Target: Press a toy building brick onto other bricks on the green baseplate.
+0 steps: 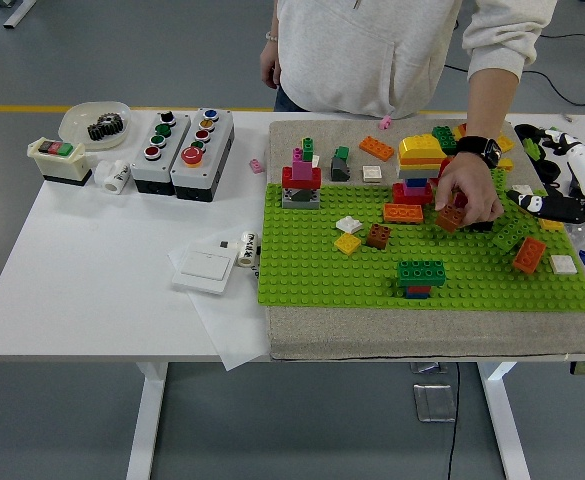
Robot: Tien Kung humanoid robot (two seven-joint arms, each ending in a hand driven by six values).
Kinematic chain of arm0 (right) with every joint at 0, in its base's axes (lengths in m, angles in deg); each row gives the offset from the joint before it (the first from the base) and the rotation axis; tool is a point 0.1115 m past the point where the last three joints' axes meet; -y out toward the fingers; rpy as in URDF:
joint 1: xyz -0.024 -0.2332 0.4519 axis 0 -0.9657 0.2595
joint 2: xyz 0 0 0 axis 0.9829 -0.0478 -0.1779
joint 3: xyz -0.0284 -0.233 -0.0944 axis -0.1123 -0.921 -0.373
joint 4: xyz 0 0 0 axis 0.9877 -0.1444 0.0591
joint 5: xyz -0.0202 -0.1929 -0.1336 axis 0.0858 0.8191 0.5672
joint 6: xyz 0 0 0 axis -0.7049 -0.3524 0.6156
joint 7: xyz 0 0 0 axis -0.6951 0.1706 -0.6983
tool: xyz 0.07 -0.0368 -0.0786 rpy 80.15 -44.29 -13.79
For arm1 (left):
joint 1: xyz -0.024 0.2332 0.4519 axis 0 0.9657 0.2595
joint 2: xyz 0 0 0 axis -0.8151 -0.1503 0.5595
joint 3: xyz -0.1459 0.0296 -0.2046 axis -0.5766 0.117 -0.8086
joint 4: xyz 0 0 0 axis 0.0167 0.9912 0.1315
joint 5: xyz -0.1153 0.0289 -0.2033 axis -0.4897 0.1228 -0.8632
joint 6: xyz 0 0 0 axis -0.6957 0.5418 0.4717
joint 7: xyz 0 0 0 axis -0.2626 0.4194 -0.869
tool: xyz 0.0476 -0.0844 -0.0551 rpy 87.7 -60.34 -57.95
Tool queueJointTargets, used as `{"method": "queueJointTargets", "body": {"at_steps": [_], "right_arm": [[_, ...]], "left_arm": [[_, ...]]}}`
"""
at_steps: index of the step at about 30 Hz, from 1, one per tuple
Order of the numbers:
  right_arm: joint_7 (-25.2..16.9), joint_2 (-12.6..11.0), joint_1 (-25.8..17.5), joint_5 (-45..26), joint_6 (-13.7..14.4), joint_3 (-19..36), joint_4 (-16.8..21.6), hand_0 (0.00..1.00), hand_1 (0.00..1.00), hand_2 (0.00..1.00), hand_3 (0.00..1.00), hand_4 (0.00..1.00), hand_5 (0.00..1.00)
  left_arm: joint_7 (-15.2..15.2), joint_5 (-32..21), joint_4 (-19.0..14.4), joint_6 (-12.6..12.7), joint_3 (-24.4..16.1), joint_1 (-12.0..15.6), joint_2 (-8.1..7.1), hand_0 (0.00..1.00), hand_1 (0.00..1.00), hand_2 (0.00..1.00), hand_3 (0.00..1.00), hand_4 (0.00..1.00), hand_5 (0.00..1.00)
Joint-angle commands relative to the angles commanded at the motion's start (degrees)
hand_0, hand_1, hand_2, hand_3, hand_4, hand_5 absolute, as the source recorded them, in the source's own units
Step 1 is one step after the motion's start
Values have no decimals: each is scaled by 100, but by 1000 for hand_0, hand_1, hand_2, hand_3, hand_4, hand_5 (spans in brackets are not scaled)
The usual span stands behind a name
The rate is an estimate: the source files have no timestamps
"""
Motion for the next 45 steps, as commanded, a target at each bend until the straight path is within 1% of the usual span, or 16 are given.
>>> {"method": "queueJointTargets", "body": {"at_steps": [11, 13, 18, 19, 24, 25, 28, 30, 31, 36, 37, 42, 43, 45], "right_arm": [[-9, -4, 10, -68, 13, 13, -21, 713, 717, 777, 876, 946, 411], [-24, -2, 8, -62, 9, 17, -26, 711, 714, 776, 864, 966, 411], [-115, -19, -23, 37, -128, 43, -7, 711, 714, 776, 864, 966, 411], [-145, -26, -28, 59, -153, 44, 9, 699, 708, 771, 832, 960, 394], [-226, -73, -21, 166, -226, -54, 182, 699, 708, 771, 832, 960, 394], [-220, -73, -13, 175, -226, -93, 223, 641, 675, 738, 790, 956, 384], [-203, -73, 5, 202, -218, -180, 311, 641, 675, 738, 790, 956, 384], [-168, -74, 57, 241, -190, -344, 418, 641, 675, 738, 790, 956, 384], [-153, -62, 107, 251, -179, -459, 444, 567, 610, 668, 621, 939, 384], [-127, -17, 219, 264, -175, -654, 435, 567, 610, 668, 621, 939, 384], [-106, 16, 296, 270, -183, -755, 392, 521, 573, 602, 564, 925, 367], [-9, 132, 568, 382, -311, -1092, 196, 521, 573, 602, 564, 925, 367], [-3, 140, 587, 394, -323, -1116, 181, 491, 552, 567, 545, 917, 358], [38, 177, 671, 483, -404, -1237, 128, 491, 552, 567, 545, 917, 358]], "left_arm": [[45, -100, -5, 6, 73, 21, -6, 489, 598, 755, 787, 833, 829], [46, -107, -6, 8, 80, 21, -5, 489, 599, 755, 787, 833, 830], [58, -145, -6, 13, 109, 19, -5, 489, 599, 755, 787, 833, 830], [61, -157, -6, 14, 116, 19, -4, 488, 599, 755, 788, 832, 829], [67, -184, -6, 19, 123, 20, 2, 488, 599, 755, 788, 832, 829], [64, -180, -6, 19, 119, 22, 3, 491, 600, 755, 787, 832, 829], [61, -176, -6, 19, 114, 26, 5, 491, 600, 755, 787, 832, 829], [52, -154, -6, 18, 102, 38, 2, 491, 600, 755, 787, 832, 829], [44, -130, -7, 17, 89, 46, -1, 490, 601, 755, 788, 834, 832], [26, -75, -12, 15, 64, 58, -11, 490, 601, 755, 788, 834, 832], [24, -58, -14, 16, 57, 63, -17, 489, 600, 755, 788, 833, 831], [-6, 31, -17, 14, 10, 70, -38, 489, 600, 755, 788, 833, 831], [-8, 38, -18, 14, 5, 70, -39, 489, 600, 754, 788, 832, 831], [-13, 53, -20, 12, 0, 73, -45, 489, 600, 754, 788, 832, 831]]}}
